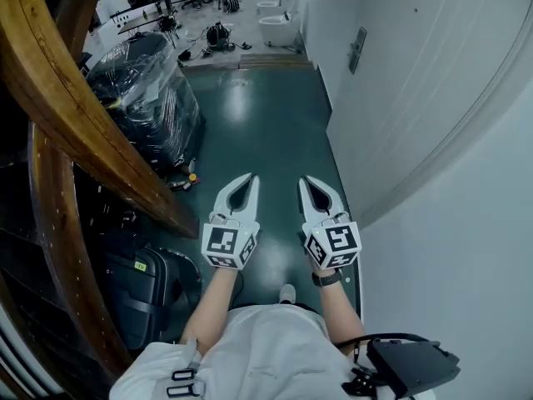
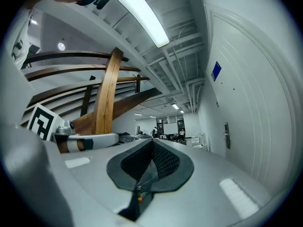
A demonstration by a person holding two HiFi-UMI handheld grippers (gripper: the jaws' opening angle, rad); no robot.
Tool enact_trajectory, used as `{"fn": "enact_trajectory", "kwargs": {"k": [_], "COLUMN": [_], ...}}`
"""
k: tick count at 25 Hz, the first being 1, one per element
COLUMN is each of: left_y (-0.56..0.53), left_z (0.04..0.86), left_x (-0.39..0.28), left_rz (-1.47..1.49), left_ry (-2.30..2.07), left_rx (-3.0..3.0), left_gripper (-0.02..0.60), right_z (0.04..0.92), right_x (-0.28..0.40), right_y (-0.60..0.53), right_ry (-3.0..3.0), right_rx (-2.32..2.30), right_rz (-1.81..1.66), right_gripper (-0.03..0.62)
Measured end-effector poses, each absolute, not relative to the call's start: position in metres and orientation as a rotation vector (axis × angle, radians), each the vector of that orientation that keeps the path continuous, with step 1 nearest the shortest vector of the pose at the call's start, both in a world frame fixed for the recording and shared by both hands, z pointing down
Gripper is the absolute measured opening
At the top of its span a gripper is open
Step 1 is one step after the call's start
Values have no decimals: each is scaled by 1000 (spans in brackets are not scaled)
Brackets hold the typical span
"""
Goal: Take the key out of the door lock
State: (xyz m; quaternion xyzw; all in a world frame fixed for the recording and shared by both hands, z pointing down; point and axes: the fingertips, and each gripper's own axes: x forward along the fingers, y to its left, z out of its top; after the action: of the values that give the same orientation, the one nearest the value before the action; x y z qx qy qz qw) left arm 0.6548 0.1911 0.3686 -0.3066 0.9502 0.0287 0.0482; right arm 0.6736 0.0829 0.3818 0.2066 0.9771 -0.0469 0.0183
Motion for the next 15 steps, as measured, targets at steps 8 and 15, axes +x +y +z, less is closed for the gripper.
{"fn": "enact_trajectory", "kwargs": {"k": [8,15], "left_y": [216,237], "left_z": [391,404], "left_x": [584,492], "left_rz": [6,-11], "left_ry": [3017,3031], "left_rx": [-653,-638], "left_gripper": [0,0], "right_z": [404,418], "right_x": [597,497], "right_y": [110,155], "right_ry": [2988,3021], "right_rx": [860,958], "right_rz": [-259,-211], "right_gripper": [-7,-9]}}
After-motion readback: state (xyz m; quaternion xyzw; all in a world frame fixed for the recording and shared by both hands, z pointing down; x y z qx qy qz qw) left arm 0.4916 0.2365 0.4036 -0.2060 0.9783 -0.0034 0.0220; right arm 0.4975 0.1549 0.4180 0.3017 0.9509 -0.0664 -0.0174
